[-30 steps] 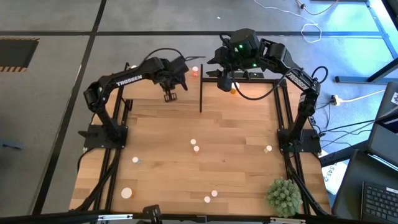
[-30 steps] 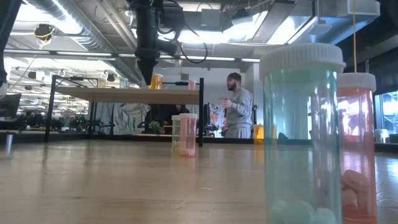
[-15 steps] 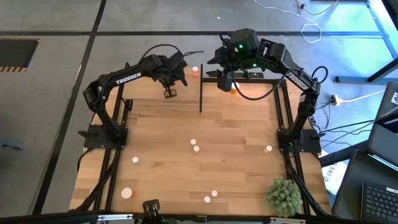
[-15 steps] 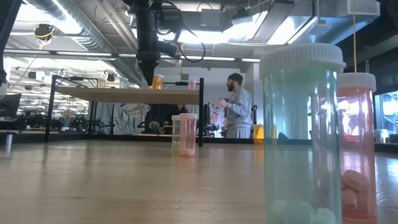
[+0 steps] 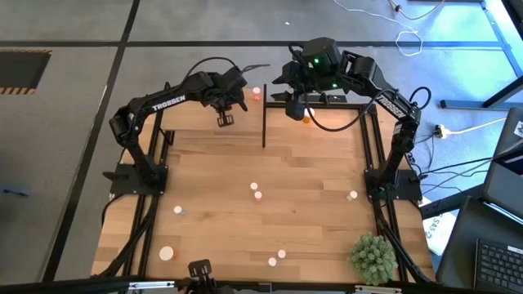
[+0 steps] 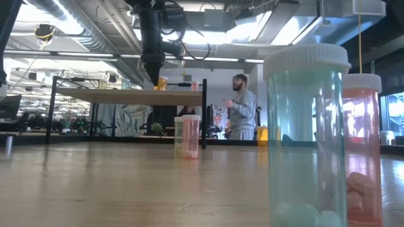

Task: Pick and place medicine bottles onto shelf by color
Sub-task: Put the middle left big orange pill bottle on the shelf, then put the top small red pill bottle on the shelf

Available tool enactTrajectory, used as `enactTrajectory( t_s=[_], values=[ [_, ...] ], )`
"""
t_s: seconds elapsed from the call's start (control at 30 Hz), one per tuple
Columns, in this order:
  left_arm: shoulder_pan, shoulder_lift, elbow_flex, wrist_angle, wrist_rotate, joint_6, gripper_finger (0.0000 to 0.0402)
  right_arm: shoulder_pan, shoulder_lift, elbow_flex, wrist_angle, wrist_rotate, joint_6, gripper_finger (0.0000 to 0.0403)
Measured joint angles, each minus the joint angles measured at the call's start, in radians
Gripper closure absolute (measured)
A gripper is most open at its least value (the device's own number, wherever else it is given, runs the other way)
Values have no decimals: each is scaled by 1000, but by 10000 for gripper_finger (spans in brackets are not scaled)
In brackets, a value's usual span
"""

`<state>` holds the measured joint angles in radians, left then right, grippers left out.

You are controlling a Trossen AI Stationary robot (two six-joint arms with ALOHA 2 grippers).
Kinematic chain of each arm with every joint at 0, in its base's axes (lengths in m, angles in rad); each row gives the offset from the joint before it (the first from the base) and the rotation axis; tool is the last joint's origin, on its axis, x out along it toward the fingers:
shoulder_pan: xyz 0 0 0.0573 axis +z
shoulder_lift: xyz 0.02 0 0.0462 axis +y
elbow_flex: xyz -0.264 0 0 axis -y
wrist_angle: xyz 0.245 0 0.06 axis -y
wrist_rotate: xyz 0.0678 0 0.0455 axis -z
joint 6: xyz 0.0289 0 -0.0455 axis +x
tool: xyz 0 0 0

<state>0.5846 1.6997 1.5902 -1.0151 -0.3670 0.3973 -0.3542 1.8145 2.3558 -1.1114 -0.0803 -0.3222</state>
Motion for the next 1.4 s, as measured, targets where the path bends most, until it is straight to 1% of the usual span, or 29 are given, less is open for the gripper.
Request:
enactTrajectory(
  t_s=[0.3, 0.53, 0.83, 1.13, 1.4],
  values=[
    [-4, -10, -1, -4, -19, -7, 401, 0, 0, 0, 0, 0, 0, 210],
    [-29, -76, 0, -38, -61, -28, 402, 0, 0, 0, 0, 0, 0, 210],
    [-93, -188, 0, -62, -70, -89, 402, 0, 0, 0, 0, 0, 0, 210],
    [-199, -319, 0, -194, -69, -242, 402, 0, 0, 0, 0, 0, 0, 210],
    [-304, -401, 0, -394, -18, -497, 402, 0, 0, 0, 0, 0, 0, 210]
  ],
)
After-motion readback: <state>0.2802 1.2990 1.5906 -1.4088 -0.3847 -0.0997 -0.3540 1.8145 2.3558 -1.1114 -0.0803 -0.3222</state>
